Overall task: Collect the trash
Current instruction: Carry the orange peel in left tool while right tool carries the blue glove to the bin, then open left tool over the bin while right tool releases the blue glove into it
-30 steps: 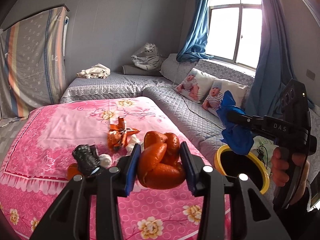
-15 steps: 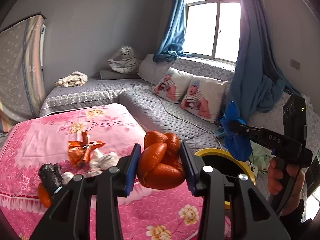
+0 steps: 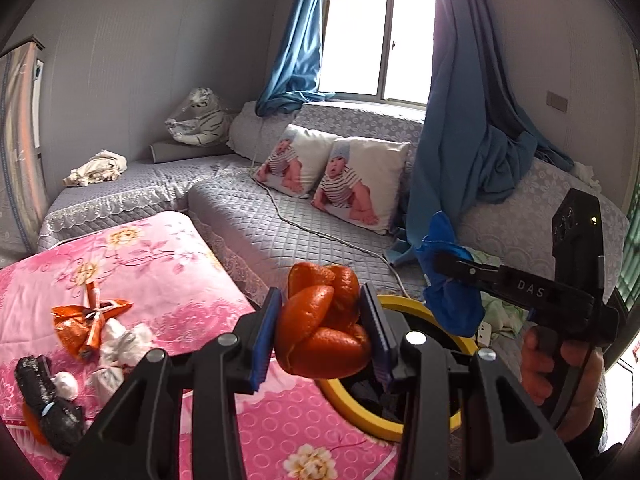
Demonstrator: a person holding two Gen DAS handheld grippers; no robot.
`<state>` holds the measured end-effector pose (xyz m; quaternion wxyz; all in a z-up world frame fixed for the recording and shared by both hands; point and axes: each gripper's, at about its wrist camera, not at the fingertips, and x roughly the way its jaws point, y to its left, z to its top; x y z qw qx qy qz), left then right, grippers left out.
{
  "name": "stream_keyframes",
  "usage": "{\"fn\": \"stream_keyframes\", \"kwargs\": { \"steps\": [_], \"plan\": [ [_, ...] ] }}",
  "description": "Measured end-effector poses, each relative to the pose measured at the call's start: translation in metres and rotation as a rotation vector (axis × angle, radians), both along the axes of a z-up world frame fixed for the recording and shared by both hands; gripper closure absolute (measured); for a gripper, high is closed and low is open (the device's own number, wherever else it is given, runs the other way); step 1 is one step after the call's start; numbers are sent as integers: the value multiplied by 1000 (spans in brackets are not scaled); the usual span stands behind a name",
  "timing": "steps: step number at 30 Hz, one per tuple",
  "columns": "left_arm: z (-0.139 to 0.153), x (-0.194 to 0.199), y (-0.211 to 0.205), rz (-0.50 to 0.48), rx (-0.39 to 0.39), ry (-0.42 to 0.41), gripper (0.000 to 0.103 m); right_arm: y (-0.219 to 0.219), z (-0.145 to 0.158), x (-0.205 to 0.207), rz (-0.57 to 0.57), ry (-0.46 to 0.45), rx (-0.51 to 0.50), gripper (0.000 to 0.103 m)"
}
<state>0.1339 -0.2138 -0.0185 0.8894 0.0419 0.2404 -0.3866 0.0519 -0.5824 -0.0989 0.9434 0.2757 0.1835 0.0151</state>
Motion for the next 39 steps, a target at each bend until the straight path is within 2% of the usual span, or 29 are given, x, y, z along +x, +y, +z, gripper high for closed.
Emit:
{"fn": "stream_keyframes", "kwargs": {
  "steps": [9, 21, 30, 32, 33, 34, 35, 36, 39],
  "plan": [
    [-21, 8, -54, -74, 44, 34, 64, -36, -25, -10, -121, 48, 13, 86],
    [-59, 25, -112, -117, 110, 129, 64, -71, -58, -3, -187, 112, 71, 85],
    [-80, 33, -132, -131, 131, 193, 64, -83, -70, -3, -197, 127, 101, 83],
    [-82, 34, -132, -123, 132, 194, 62, -84, -70, -3, -202, 131, 103, 81],
    [-82, 34, -132, -120, 133, 197, 58, -84, -71, -4, -203, 129, 106, 74],
    [-83, 35, -131, -113, 131, 199, 50, -86, -72, -4, -209, 126, 120, 63],
    [-82, 36, -129, -98, 123, 205, 44, -87, -72, -5, -213, 125, 127, 60],
    [-81, 38, -126, -86, 112, 210, 36, -88, -73, -5, -222, 128, 131, 59],
    [-78, 42, -119, -63, 97, 209, 36, -89, -71, -8, -244, 123, 130, 59]
  ]
}}
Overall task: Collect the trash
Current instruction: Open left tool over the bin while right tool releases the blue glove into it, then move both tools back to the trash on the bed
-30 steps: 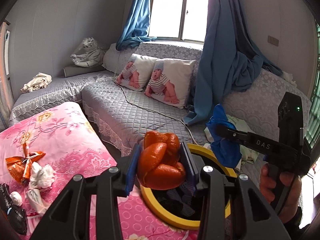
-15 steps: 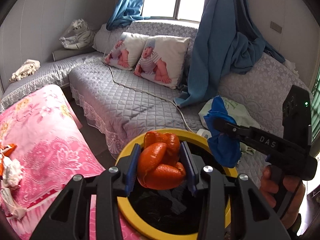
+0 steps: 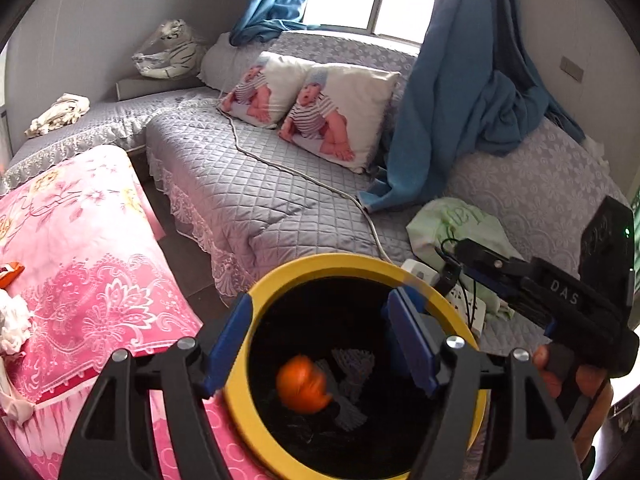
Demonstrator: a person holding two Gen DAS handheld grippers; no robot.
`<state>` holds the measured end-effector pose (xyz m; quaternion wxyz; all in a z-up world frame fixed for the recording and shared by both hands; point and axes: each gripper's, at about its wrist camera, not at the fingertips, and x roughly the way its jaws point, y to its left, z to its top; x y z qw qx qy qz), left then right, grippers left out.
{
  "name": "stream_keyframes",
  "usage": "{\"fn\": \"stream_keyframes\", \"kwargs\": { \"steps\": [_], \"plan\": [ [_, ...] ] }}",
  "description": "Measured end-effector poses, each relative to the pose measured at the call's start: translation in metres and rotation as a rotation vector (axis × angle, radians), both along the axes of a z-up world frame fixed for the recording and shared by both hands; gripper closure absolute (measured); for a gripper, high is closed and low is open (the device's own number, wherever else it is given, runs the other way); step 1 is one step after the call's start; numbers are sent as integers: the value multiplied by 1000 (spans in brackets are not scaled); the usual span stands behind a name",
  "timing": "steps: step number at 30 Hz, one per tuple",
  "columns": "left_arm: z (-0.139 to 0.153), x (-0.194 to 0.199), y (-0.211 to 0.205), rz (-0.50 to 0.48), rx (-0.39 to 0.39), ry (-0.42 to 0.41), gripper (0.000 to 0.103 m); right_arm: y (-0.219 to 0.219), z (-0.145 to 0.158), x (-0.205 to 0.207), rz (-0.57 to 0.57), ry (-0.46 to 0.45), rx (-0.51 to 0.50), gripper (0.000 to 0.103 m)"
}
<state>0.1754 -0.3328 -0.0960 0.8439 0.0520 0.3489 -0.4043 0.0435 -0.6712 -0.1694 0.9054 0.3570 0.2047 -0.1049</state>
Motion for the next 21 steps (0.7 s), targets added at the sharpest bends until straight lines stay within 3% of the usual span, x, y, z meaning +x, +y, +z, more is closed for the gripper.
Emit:
{"fn": "stream_keyframes", "kwargs": {
  "steps": [10, 21],
  "plan": [
    [24, 17, 44, 112, -59, -30, 36, 11, 21, -3, 26, -39, -31, 59],
    [62, 34, 157, 322, -95, -125, 27, 79, 66, 37, 215, -99, -119, 50]
  ]
}}
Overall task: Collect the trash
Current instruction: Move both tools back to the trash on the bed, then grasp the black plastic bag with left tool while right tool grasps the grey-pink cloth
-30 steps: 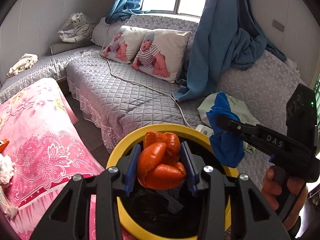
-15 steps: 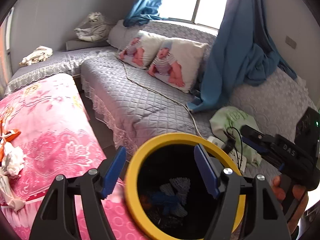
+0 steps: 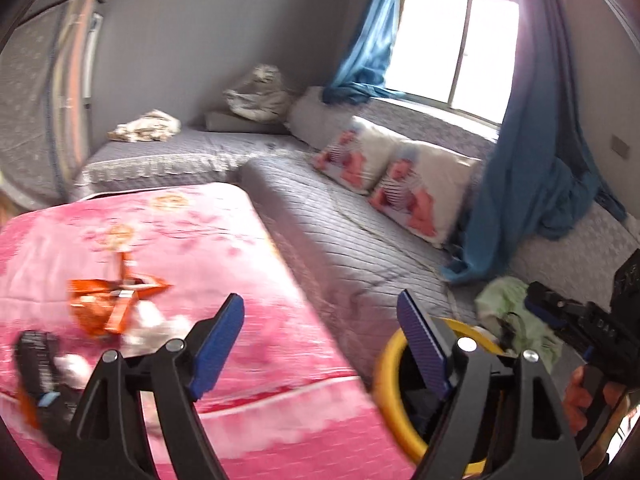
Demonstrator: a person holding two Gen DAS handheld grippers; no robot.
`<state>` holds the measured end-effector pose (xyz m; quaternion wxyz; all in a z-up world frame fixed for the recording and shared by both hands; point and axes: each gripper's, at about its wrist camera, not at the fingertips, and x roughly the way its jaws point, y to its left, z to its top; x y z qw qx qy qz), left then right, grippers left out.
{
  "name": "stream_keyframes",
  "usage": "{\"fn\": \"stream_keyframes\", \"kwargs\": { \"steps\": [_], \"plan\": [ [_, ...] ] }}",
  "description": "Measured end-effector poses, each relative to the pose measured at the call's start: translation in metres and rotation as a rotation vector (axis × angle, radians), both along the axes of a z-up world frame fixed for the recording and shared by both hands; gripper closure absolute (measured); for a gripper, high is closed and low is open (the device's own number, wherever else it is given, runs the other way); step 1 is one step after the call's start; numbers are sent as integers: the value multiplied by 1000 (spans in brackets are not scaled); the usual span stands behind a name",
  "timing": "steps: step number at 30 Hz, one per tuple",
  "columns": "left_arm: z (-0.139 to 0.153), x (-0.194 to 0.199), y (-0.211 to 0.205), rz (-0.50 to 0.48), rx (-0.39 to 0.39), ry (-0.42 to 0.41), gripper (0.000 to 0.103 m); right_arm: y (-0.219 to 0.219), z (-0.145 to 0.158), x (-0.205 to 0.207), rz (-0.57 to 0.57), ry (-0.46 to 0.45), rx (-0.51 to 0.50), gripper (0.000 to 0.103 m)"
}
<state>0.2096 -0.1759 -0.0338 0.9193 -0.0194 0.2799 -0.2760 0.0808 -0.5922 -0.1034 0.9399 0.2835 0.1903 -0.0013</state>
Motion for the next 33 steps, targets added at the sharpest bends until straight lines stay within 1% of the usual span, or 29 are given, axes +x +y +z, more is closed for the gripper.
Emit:
{"fn": "stream_keyframes", "kwargs": {
  "steps": [3, 9, 12, 15, 16, 17, 22, 25, 31, 33],
  "plan": [
    [3, 6, 34, 64, 7, -12, 26, 28, 11, 16, 63, -8, -26, 47],
    [6, 13, 100, 186, 24, -25, 24, 91, 27, 52, 190, -10, -86, 45],
    [5, 20, 128, 244, 44, -27, 23, 124, 31, 69, 254, -9, -113, 44],
    [0, 25, 149, 281, 56, -21, 23, 158, 29, 85, 315, 3, -138, 42],
    [-1, 26, 155, 293, 58, -17, 23, 181, 25, 95, 357, 24, -154, 42],
    [-4, 28, 164, 307, 59, -9, 22, 193, 22, 100, 377, 33, -160, 42],
    [-24, 38, 197, 360, 72, 37, 22, 241, 2, 119, 468, 87, -209, 41],
    [-35, 41, 207, 378, 84, 59, 22, 268, -14, 130, 525, 131, -240, 41],
    [-55, 49, 221, 385, 102, 108, 22, 299, -43, 146, 594, 197, -285, 41],
    [-59, 51, 225, 387, 100, 119, 22, 306, -48, 148, 604, 211, -294, 41]
  ]
}}
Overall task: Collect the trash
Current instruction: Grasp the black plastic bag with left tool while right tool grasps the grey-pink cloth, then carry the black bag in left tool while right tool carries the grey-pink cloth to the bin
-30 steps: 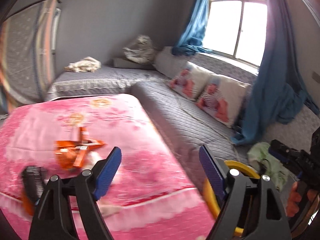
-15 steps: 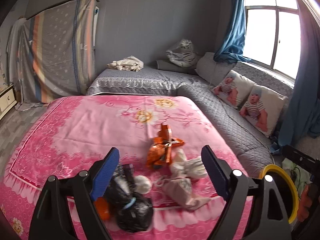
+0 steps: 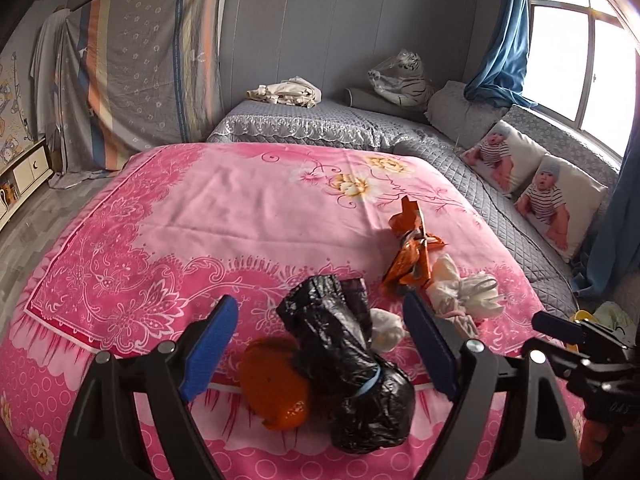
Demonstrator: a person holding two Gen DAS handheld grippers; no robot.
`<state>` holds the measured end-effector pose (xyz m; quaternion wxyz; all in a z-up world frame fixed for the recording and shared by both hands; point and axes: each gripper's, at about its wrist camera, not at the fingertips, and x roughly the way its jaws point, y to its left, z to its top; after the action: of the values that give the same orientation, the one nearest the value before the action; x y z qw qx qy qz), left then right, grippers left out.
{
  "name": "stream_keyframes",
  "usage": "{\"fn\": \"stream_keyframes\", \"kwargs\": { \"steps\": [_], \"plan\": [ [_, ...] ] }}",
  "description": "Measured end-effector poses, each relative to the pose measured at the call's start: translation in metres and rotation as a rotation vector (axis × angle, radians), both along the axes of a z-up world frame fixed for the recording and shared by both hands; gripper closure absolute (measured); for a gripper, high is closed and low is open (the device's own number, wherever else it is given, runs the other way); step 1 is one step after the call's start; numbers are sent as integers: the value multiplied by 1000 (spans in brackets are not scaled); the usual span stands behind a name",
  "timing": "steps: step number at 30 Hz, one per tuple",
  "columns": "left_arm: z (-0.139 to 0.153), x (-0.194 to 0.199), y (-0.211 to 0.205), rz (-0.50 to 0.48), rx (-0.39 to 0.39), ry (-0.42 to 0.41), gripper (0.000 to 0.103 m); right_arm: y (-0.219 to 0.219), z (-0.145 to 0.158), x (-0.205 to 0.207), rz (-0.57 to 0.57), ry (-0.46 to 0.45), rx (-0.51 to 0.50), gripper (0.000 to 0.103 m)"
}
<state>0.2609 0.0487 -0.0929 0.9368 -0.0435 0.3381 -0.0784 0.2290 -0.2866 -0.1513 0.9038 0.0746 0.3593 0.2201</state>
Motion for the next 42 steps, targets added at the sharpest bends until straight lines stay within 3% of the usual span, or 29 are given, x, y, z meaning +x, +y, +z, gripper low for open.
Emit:
{"fn": "stream_keyframes", "kwargs": {
  "steps": [15, 20, 22, 28, 34, 42],
  "plan": [
    [-21, 30, 11, -12, -86, 100, 24, 16, -25, 26, 15, 96, -20, 41],
    [-26, 36, 1, -43, -74, 123, 43, 22, -29, 32, 35, 111, -24, 42],
    [-29, 38, -2, -57, -66, 131, 57, 22, -32, 35, 37, 123, -23, 45],
    [-36, 43, -5, -70, -87, 168, 86, 21, -37, 40, 46, 155, -13, 66],
    [-32, 41, -2, -65, -92, 152, 92, 25, -38, 40, 69, 155, -12, 81],
    [-14, 33, 9, -44, -110, 113, 93, 17, -28, 33, 51, 118, 3, 84]
  ]
}}
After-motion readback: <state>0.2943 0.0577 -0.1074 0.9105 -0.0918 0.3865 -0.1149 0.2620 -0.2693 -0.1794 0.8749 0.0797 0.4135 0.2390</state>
